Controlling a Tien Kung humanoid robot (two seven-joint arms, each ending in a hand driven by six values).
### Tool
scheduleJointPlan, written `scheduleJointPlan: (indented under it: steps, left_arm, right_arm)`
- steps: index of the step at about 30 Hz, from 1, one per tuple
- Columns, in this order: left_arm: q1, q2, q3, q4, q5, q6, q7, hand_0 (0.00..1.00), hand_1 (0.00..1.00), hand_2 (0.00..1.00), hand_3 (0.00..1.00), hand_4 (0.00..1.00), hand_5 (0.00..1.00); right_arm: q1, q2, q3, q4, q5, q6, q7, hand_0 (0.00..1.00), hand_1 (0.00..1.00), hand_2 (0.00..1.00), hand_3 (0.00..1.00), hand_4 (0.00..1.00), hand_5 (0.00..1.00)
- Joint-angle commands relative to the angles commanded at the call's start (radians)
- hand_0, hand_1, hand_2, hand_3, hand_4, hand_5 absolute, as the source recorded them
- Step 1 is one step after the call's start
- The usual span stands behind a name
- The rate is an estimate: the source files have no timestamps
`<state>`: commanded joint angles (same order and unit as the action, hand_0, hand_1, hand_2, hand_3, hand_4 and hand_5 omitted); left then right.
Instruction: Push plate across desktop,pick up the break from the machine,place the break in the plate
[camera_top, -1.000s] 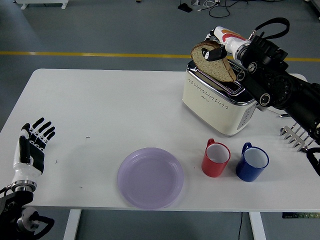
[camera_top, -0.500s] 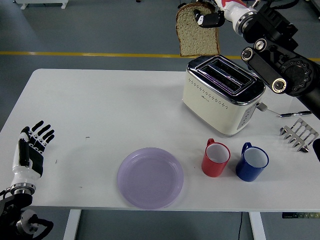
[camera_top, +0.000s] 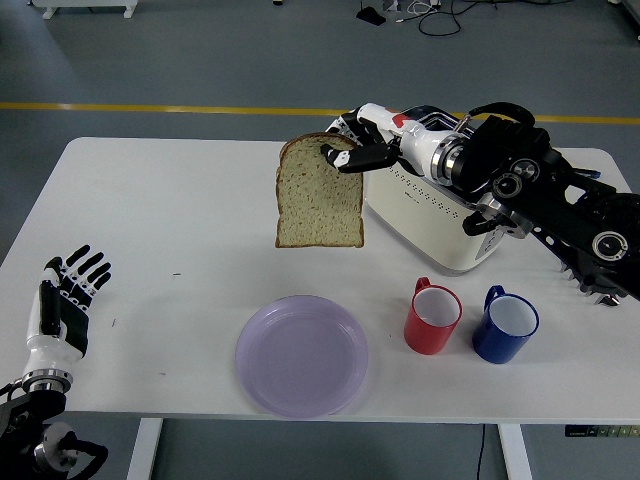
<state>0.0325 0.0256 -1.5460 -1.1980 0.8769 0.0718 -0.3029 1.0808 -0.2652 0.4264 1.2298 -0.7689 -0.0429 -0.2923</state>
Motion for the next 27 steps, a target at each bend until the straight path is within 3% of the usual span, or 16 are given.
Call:
scheduleJointPlan:
  steps: [4,8,14,27]
  left_arm:
    - [0.001,-0.002,-0.004,0.001,0.001,0.0,0.0,0.752,0.681,0.69,0.712,0.422,0.998]
    - [0.003,-0.004,-0.005,0.0,0.001,-0.001,0.0,0.753,0.682,0.69,0.712,0.422,0.998]
    - [-0.003,-0.008,-0.015,-0.006,0.003,-0.002,0.0,0.752,0.682,0.69,0.712,0.422,0.998]
    - [-0.008,-0.005,-0.084,-0.028,0.014,0.0,-0.002,0.753,0.682,0.691,0.714,0.423,0.998]
  right_arm:
    - [-0.041,0.004,-0.088,0.032,0.026,-0.013,0.016,0.313,0.351,0.426,0.458,0.341,0.095]
    - [-0.085,0.03,-0.131,0.02,0.03,-0.04,0.031,0.318,0.351,0.425,0.458,0.361,0.081]
    - [-0.142,0.087,-0.168,-0.054,0.003,-0.091,0.101,0.318,0.35,0.426,0.459,0.372,0.077]
    - [-0.219,0.171,-0.271,-0.238,-0.047,-0.081,0.246,0.336,0.369,0.436,0.469,0.358,0.077]
